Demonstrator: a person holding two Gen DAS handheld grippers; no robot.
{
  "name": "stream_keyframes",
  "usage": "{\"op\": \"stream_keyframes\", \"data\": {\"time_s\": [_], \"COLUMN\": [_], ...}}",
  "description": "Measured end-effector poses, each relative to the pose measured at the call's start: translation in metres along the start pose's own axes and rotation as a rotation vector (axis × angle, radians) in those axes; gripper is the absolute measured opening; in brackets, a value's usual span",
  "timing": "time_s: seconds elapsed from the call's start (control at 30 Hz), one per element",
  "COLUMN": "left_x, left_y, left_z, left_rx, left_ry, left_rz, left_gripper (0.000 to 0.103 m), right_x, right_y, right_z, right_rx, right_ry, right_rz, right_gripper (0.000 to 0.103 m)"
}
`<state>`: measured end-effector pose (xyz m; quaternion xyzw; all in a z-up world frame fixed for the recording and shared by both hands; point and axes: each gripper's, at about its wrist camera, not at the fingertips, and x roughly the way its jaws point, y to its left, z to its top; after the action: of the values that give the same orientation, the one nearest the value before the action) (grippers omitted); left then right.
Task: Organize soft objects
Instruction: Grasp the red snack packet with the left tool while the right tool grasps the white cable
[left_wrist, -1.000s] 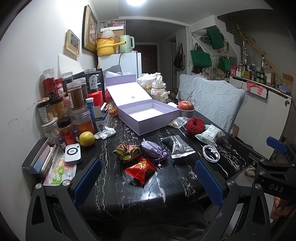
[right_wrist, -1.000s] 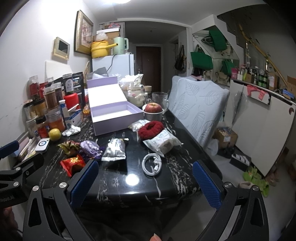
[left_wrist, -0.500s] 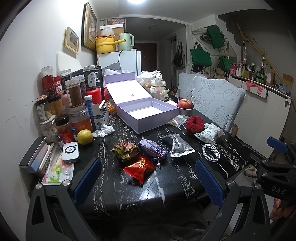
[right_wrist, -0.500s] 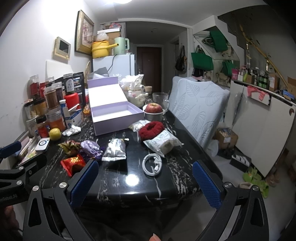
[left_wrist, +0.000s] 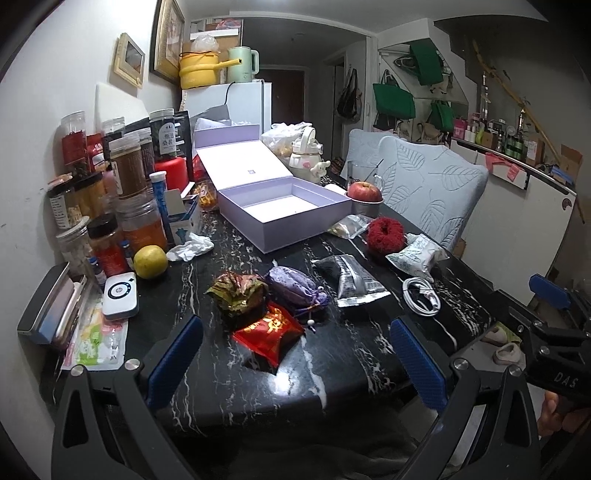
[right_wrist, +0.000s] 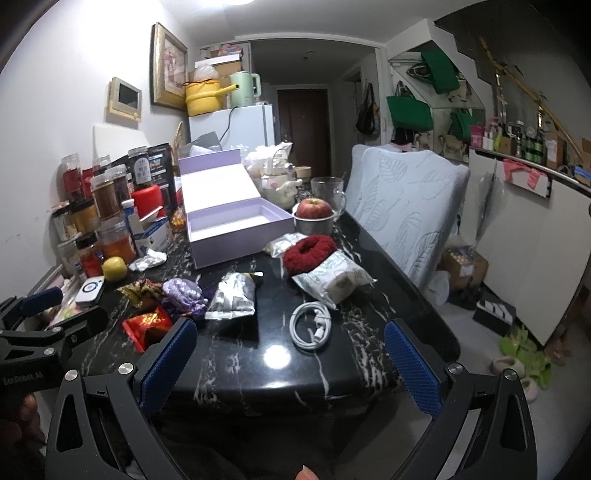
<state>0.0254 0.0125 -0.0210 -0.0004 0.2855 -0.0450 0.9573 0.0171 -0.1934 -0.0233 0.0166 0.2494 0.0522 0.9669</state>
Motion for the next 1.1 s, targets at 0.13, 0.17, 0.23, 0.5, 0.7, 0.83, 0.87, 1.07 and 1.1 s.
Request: {"op": "stream_keyframes", "data": {"time_s": [0.13,0.17,0.23,0.5,0.7,0.83,0.87,1.07,1.1], "left_x": [0.009,0.012,0.017,0.056,0.087,0.107,0.111,0.136,0.140], "left_y": [0.006,0.008,0.012,0.026,0.032,0.037,0.038,0.040,0.041], "left_z": [0.001,0.002,0.003,0.004,0.000,-0.006,-0.006,-0.012,-0.012], "left_rx": [0.003,0.001,-0.004,-0.016,0.017,0.056,0.060,0.078,0.075], "left_ry": [0.008,0.013,0.021,0.087,0.151,0.185,0.189,0.253,0.267], "left_rz": [0.006,0.003,-0.003,-0.039,-0.060,-0.053,-0.055,-0.072,-0.078], "left_gripper": [0.103,0.103,0.103,0.103,0.103,0.103,0.103,0.103,0.102], "right_x": [0.014,0.020,0.026,0.063,0.089,0.104,0.109,0.128,0.132], "right_y": [0.000,-0.001,0.000,0.008,0.009,0.007,0.007,0.004,0.002], "right_z": [0.001,0.001,0.001,-0.001,-0.001,-0.003,-0.004,-0.006,-0.006], "right_rx": [0.000,0.000,0.001,-0.023,-0.022,-0.020,-0.026,-0.041,-0.036], "right_ry": [0.018,0.028,0.037,0.095,0.123,0.138,0.142,0.176,0.180], "right_rz": [0.003,0.008,0.014,0.052,0.088,0.089,0.087,0.101,0.102], "right_gripper": [0.103,0.103,0.103,0.103,0.103,0.103,0.103,0.103,0.103]}}
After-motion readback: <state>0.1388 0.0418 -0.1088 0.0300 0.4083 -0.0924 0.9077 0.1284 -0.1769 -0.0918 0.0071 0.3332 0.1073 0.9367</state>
